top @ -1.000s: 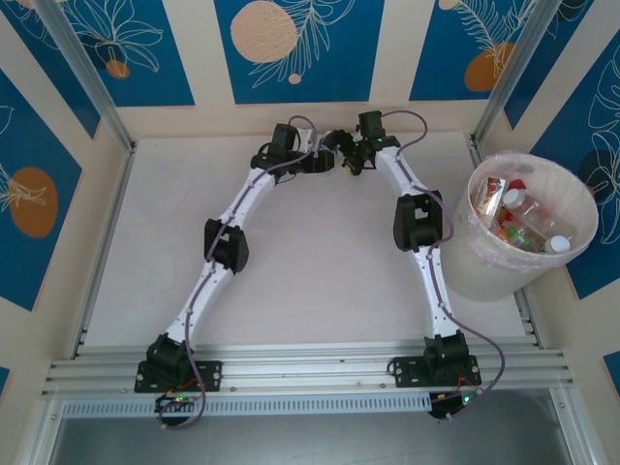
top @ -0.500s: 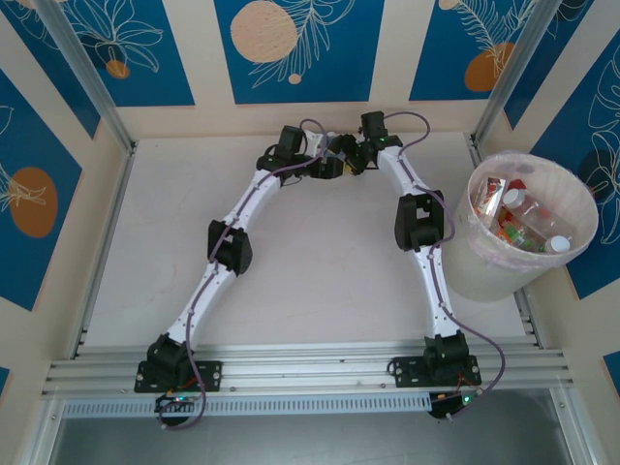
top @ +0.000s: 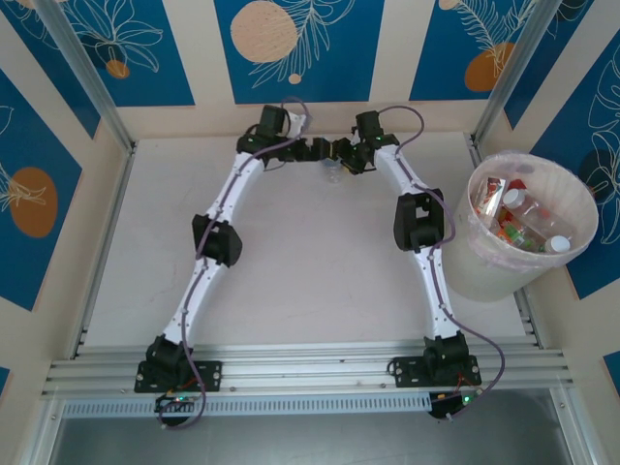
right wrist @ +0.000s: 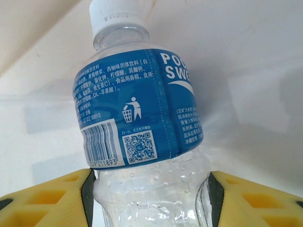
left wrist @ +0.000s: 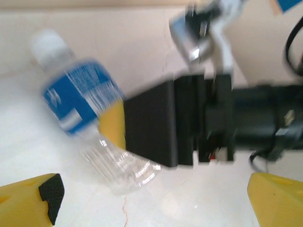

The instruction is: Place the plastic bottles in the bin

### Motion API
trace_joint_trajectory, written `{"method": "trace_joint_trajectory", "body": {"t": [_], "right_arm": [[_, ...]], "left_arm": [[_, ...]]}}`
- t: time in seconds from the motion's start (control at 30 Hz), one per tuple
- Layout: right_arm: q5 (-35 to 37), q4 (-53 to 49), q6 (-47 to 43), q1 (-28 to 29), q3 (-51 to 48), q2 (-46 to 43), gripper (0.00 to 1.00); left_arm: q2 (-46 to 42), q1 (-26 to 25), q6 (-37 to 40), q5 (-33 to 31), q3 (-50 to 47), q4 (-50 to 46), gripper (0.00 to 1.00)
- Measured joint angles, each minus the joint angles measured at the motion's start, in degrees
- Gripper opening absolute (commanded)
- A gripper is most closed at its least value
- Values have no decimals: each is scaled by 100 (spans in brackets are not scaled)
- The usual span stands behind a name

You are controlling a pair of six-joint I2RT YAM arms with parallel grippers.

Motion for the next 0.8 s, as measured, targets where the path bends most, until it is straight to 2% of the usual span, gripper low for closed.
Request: {"method": "trace_joint_trajectory", "body": {"t": [0.1, 0.23, 0.5, 0.7, 0.8], "right_arm": [[127, -79, -313, 118, -824, -544, 60], [219, -22, -621, 297, -2439, -1576, 63], [566, -177, -1064, 763, -4758, -3165, 71], [804, -413, -1257, 1021, -5040, -3327, 79], [940, -584, -1379, 1106, -4850, -3119, 81]], "left_arm": [[-328, 210, -114, -109, 37, -168, 100], [-645, 382, -162, -345, 48, -570, 100], [-946, 251, -44, -811, 55, -1779, 100], [-1493, 116, 144, -839, -33, -2074, 100], [-2347, 103, 258, -887, -903, -1934, 100]]}}
